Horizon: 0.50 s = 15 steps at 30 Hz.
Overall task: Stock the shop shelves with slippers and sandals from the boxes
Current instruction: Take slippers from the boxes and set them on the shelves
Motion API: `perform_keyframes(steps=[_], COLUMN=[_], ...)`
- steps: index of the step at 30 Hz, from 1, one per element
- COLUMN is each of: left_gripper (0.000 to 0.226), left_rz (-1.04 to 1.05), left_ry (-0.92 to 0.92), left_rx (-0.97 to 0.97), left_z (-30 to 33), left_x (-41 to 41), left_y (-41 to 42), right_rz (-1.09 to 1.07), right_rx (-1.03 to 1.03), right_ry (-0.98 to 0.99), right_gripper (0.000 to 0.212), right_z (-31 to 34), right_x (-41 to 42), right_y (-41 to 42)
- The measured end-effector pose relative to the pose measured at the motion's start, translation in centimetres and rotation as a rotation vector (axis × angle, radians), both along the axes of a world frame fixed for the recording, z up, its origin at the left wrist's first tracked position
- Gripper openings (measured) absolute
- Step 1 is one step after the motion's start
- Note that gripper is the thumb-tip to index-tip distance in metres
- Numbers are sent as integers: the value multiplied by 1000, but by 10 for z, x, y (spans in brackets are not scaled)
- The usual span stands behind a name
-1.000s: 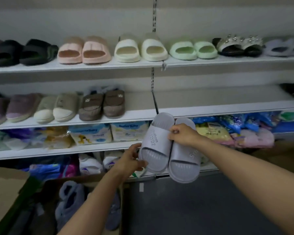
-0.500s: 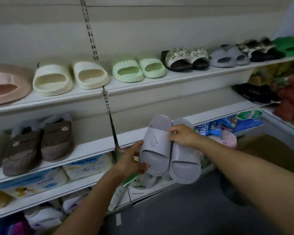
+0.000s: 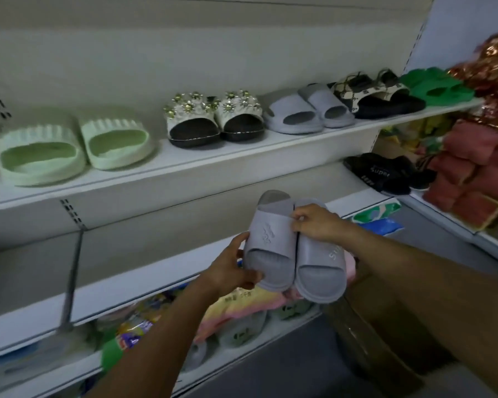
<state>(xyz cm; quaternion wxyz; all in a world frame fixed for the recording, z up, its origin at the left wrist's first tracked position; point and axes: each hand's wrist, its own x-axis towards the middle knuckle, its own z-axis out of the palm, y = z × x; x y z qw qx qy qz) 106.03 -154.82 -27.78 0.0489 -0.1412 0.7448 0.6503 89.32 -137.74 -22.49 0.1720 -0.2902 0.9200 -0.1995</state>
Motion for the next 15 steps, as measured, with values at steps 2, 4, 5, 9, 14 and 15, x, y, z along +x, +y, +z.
perform_keyframes(steps=[2, 4, 5, 9, 14, 15], left_gripper=[87, 89, 90, 88, 94, 95], left_rz=[56, 124, 155, 274, 409, 429], left_ry=[-9, -12, -12, -37, -99, -100], left_rx=[14, 53, 74, 137, 189, 187], left_z=[-9, -18, -22, -35, -46, -47], left_x=[-38, -76, -94, -162, -240, -253], left_y=[29, 60, 75, 120, 149, 152], right_rz=[42, 96, 120, 204, 300, 319], right_rx=[45, 82, 101, 174, 273, 323], right_ry=[1, 1, 7, 28, 123, 132], right_gripper=[15, 14, 12, 19, 36, 44], right_z=[-3, -7, -8, -8, -19, -19], right_x=[-44, -90, -111, -187, -266, -278], right_y=[18, 36, 45, 65, 69, 68])
